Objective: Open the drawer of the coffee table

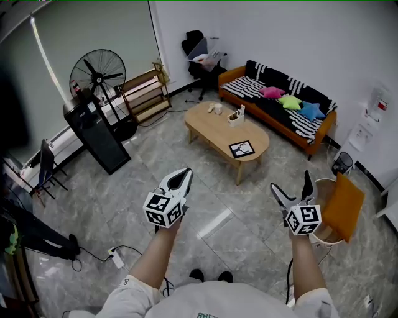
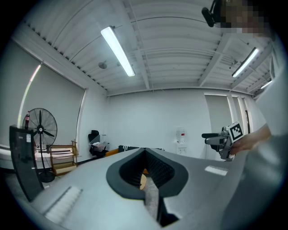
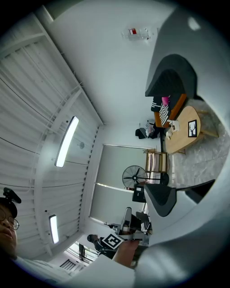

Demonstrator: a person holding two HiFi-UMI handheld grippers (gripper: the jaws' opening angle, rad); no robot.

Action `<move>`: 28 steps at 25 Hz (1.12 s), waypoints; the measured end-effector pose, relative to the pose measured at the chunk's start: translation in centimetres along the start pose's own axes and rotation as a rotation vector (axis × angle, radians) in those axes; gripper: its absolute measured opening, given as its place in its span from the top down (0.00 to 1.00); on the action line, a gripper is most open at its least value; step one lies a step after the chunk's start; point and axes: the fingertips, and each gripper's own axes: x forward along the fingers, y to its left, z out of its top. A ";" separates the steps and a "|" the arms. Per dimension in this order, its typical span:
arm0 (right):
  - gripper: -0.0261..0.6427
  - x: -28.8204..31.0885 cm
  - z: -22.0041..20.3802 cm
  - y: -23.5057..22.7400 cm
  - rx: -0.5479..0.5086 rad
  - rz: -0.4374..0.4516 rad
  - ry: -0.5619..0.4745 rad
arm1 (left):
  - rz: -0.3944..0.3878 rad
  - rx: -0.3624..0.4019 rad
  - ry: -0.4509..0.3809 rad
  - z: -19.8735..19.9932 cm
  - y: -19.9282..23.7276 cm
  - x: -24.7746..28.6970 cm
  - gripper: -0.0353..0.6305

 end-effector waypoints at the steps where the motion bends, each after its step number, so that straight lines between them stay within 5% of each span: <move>1: 0.08 0.0 -0.1 0.1 -0.001 0.005 0.003 | 0.003 0.000 0.001 0.0 0.1 -0.1 0.95; 16: 0.08 4.3 -2.2 1.6 -0.021 0.087 0.028 | 0.075 0.000 0.021 -2.2 3.2 -0.9 0.95; 28: 0.08 19.3 -3.4 7.9 -0.053 0.118 0.059 | 0.097 -0.061 0.011 -4.6 18.1 3.3 0.95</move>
